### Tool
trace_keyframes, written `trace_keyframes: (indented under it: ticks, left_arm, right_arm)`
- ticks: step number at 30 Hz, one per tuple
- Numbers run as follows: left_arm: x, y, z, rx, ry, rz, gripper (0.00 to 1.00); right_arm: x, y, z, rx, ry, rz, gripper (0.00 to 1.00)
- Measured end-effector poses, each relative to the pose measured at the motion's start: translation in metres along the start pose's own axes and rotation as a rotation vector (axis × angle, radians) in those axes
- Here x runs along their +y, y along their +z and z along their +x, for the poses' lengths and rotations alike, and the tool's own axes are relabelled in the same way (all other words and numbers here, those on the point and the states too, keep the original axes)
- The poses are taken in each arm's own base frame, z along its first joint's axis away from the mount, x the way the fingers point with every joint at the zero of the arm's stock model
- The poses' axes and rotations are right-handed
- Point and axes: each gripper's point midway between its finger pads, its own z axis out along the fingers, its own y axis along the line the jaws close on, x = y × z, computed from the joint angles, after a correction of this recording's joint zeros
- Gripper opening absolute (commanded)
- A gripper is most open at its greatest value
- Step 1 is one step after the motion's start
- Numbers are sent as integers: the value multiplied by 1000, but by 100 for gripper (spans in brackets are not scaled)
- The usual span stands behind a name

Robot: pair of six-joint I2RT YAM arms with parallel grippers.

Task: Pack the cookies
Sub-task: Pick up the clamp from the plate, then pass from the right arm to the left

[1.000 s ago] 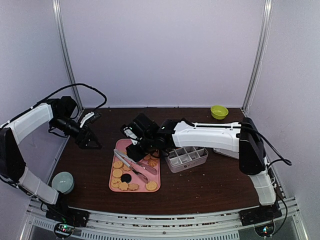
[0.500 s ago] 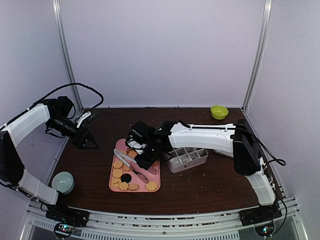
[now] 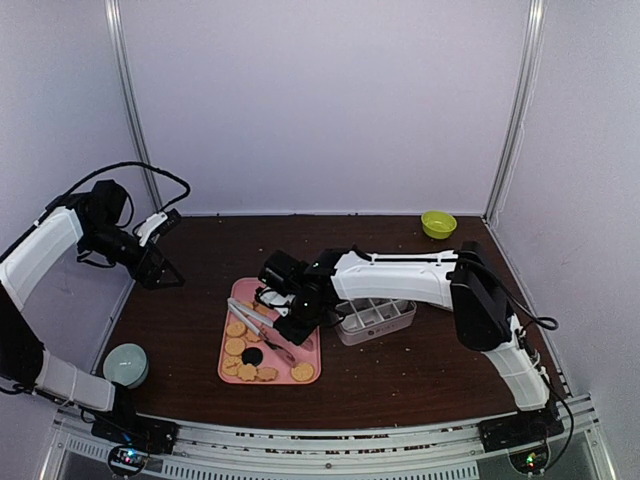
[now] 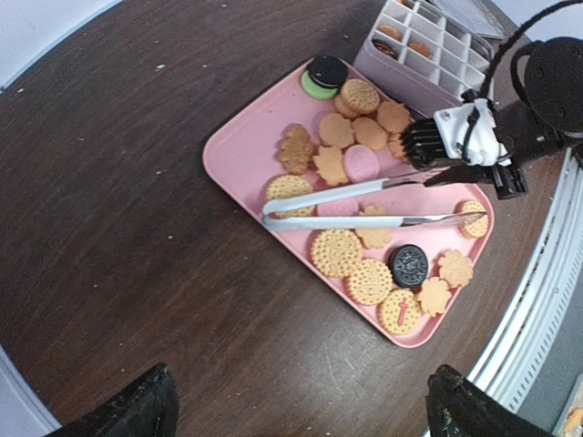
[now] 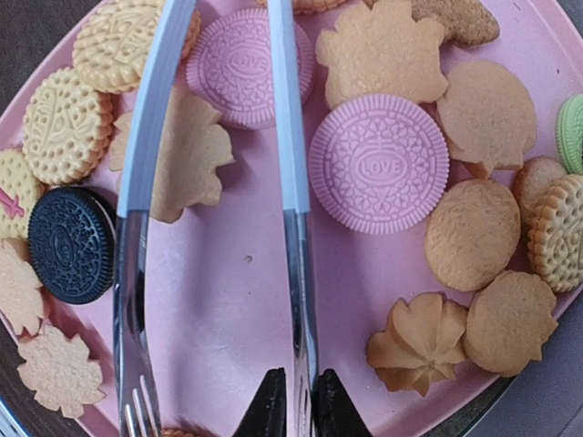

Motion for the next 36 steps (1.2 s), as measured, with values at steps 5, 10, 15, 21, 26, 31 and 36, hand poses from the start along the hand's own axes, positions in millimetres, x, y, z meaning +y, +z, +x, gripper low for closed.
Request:
trace_keyframes:
  ticks: [5, 10, 15, 21, 26, 31, 36]
  left_arm:
    - [14, -5, -1, 0, -17, -74, 98]
    - [9, -4, -5, -26, -18, -42, 98]
    - [-12, -3, -17, -90, -6, 78, 98]
    - [-47, -10, -36, -206, 37, 258, 98]
    - [-87, -10, -51, -266, 75, 443, 94]
    - [-125, -14, -66, -308, 89, 648, 87]
    - [-149, -30, -81, -357, 112, 759, 81]
  right_arm:
    - [0, 5, 5, 18, -3, 0, 0]
    - [-3, 5, 1, -7, 3, 16, 0]
    - [-9, -14, -3, -84, 39, 37, 0]
    - [-9, -88, -42, -372, 150, -10, 0]
    - [-7, -178, -86, -736, 307, -129, 0]
    - [-4, -230, -122, -990, 433, -264, 0]
    - [2, -246, -145, -1090, 487, -344, 0]
